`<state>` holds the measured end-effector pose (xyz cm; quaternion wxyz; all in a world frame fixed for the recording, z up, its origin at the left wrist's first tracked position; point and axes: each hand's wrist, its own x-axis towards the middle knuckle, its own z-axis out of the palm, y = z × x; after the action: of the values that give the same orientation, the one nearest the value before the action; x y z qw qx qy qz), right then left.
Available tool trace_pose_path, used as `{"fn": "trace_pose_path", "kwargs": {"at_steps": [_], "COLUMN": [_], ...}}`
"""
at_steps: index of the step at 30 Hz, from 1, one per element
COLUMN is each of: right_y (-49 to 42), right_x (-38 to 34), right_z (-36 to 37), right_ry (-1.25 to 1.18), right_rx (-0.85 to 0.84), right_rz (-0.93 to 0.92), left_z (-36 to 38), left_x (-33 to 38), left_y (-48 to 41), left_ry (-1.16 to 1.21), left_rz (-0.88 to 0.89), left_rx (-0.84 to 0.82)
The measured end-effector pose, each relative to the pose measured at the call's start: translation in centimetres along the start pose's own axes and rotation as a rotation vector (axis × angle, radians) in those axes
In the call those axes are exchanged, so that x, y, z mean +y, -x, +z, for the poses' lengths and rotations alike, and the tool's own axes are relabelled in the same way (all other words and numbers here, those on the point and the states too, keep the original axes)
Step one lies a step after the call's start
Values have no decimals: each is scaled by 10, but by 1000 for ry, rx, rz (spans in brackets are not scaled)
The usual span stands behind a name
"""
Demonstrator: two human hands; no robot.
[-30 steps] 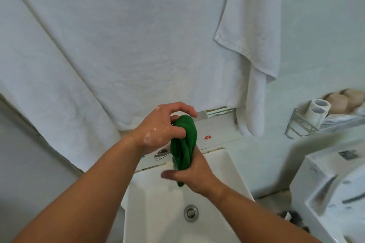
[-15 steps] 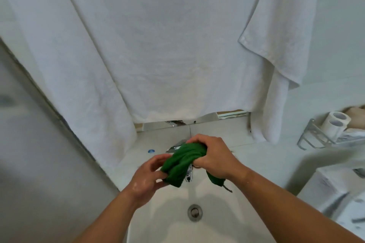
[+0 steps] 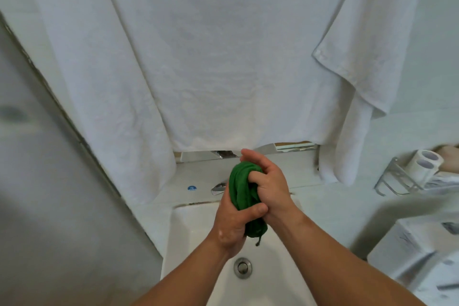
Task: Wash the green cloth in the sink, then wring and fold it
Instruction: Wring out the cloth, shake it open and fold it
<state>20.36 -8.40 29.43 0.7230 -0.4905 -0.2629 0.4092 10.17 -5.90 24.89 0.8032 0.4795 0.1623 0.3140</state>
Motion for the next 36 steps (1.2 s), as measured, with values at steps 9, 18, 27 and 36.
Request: {"fn": "trace_pose_path", "kwargs": {"at_steps": [9,18,27,36], "right_y": [10,26,3,2], "right_x": [8,58,75,128], "right_z": [-51,-74,-65,-82], "right_ry": [21,-242,1160,1733], "right_rx": [-236,-741,-642,-637], "right_rz": [122,934,449,-79], "left_z": [-40,-55,-75,-80], "left_x": [27,35,-13,-57], "left_y": [-7,-27,-27,-22], "left_ry": [-1079,-1674,-2035,-1825], "left_rz": [-178,612,129,-479], "left_rx": [-21,-523,-627,-406]}}
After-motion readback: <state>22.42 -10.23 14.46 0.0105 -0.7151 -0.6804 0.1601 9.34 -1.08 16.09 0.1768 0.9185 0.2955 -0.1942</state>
